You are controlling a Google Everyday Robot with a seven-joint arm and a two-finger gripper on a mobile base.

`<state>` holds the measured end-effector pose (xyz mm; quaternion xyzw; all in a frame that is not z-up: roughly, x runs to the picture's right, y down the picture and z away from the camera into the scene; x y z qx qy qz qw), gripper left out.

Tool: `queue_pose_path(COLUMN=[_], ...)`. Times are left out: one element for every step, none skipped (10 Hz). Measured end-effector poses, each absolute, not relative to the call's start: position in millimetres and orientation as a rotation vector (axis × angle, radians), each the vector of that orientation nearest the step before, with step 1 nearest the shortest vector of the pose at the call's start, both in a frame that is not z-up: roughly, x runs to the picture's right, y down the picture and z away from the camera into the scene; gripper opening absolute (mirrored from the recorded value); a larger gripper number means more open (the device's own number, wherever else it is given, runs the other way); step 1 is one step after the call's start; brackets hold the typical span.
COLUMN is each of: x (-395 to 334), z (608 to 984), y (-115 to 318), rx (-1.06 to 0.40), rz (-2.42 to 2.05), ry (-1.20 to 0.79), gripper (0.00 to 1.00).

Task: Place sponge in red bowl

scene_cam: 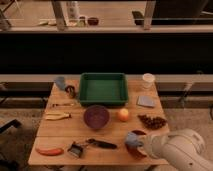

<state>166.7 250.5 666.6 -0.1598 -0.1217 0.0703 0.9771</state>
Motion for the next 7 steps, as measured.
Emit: queue_pose_path(x=[161.4, 159.0, 158.0, 157.5, 158.3, 159.4, 161.2], z=[668.5, 669.7, 669.8, 668.7, 666.0, 663.8, 660.9], y=[249.0, 246.9, 245.1, 244.2, 242.4, 242.1, 241.5], rx=[-0.329, -0.329, -0.326, -0.325, -0.317, -0.313, -0.307], rz=[0.135, 0.127, 0.122, 0.122, 0.122, 0.125, 0.129], ry=[-0.246, -0.243, -0.239, -0.237, -0.233, -0.23, -0.227], gripper=[0.54, 0.64, 0.74, 0.79, 0.8, 0.8, 0.8])
